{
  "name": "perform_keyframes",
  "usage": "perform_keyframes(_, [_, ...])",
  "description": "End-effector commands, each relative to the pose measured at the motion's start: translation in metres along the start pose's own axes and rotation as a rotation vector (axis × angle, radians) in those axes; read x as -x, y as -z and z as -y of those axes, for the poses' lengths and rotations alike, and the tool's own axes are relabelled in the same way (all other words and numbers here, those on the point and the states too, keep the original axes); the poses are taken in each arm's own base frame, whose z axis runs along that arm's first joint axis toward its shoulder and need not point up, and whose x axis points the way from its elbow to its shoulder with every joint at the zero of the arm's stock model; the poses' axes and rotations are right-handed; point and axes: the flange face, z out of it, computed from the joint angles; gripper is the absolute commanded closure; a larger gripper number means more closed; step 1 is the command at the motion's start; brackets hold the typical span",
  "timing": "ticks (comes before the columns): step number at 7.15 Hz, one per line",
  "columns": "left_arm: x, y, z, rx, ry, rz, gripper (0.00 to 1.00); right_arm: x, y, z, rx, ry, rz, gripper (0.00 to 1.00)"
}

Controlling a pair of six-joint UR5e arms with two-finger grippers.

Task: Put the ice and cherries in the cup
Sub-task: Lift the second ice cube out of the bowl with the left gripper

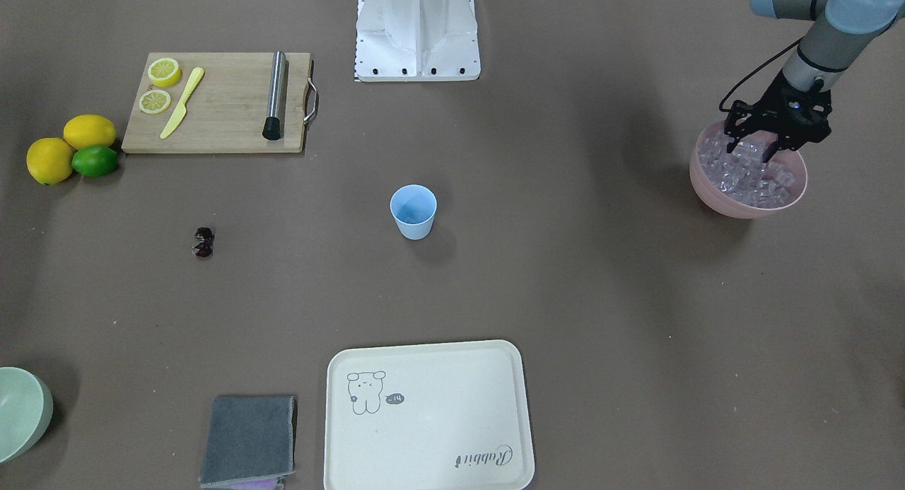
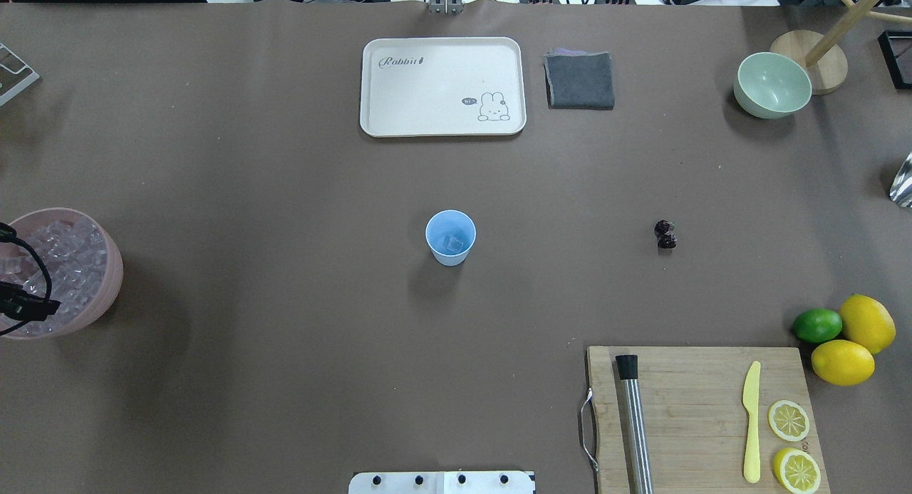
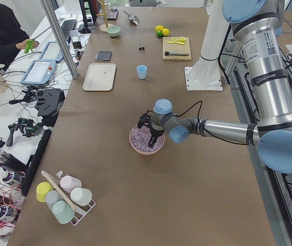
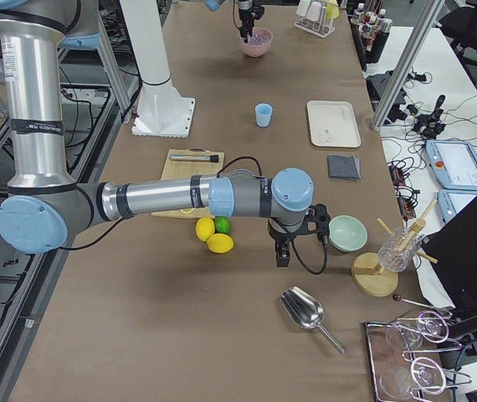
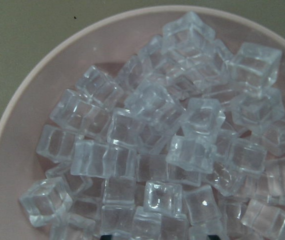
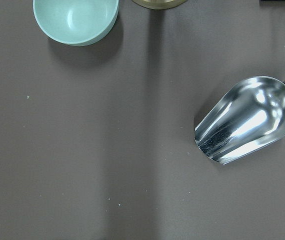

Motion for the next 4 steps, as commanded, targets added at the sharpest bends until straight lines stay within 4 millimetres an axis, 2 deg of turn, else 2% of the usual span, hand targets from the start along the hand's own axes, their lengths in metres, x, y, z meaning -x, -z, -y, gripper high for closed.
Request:
perform_keyframes(1, [-0.0003,-0.0002,-0.0001,0.001,-0.003,0.000,0.30,0.0062,0.0050,-0.0013,-0.009,0.011,0.000,0.00])
perform_keyframes(3, [0.0041,0.0003,-0.0059,0.008,0.002,0.006,0.30,0.0134,0.0108,-0.0002,-0.022,-0.036,0.001,0.00])
perform_keyframes(4, [0.0051,0.0016,-0.0073,0.008,0.004,0.007,0.43,0.0134,0.0108,-0.0002,-0.022,-0.036,0.001,0.00])
